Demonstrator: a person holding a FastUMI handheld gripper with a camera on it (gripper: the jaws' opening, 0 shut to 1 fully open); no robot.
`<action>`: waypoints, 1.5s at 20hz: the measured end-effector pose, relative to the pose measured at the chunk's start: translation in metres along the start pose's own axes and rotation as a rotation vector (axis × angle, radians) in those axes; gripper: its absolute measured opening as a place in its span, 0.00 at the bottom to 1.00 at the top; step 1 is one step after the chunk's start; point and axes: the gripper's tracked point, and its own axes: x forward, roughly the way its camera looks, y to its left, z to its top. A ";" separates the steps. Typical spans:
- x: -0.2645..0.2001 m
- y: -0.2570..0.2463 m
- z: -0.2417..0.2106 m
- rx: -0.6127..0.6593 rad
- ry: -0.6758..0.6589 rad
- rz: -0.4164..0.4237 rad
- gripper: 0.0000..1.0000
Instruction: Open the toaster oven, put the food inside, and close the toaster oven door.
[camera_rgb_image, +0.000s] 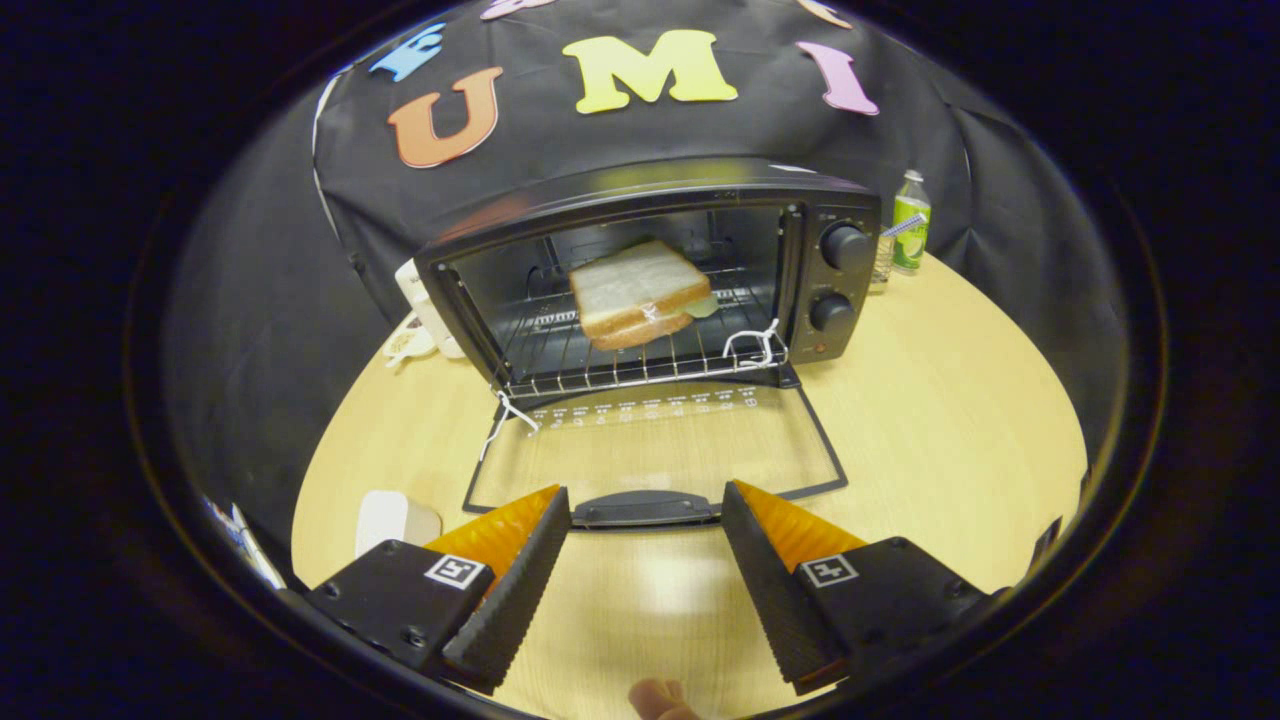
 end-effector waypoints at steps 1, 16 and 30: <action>-0.002 0.001 -0.005 -0.013 0.004 0.005 0.99; 0.036 0.001 -0.055 -0.094 0.113 -0.039 0.99; 0.023 0.004 -0.042 -0.028 0.054 -0.028 0.99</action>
